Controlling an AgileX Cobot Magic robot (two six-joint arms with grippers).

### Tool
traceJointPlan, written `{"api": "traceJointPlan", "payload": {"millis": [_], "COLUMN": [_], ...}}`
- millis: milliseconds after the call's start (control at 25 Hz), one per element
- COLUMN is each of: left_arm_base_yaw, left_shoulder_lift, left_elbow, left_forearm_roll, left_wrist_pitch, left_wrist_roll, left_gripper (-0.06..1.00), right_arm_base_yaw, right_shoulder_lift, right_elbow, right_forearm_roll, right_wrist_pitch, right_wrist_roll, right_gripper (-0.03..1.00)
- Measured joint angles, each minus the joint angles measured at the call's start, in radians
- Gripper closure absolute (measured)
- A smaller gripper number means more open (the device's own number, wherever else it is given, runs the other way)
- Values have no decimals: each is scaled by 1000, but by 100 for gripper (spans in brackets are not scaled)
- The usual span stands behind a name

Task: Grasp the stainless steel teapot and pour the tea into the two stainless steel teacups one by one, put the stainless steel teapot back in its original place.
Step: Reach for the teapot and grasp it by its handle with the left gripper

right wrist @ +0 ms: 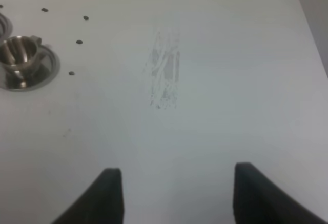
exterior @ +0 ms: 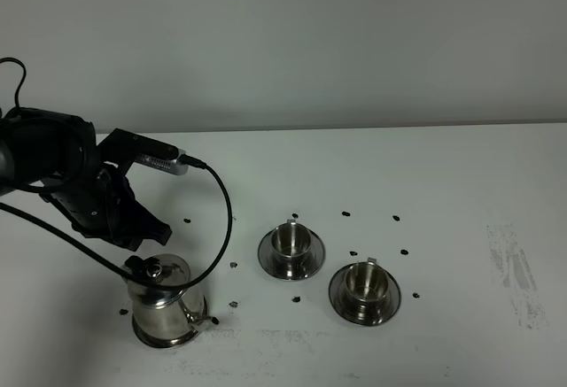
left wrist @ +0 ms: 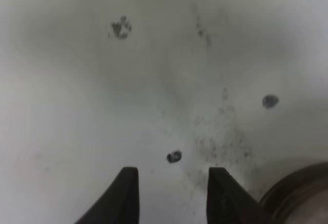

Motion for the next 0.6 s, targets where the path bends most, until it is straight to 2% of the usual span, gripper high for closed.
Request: {"api": "traceJointPlan", "payload": {"millis": [600], "left_arm_base_yaw": [-21], "left_shoulder_lift": [28], "left_elbow": [1], "left_forearm_roll": [-4], "left_wrist_pitch": [2], "left_wrist_roll": [2], "left_gripper": [56], "right_arm_base_yaw": [0], "right_shoulder_lift": [0], "right_elbow": [0], "right_forearm_roll": [0], "right_wrist_pitch": [0], "right_wrist_roll": [0], "right_gripper": [48]}}
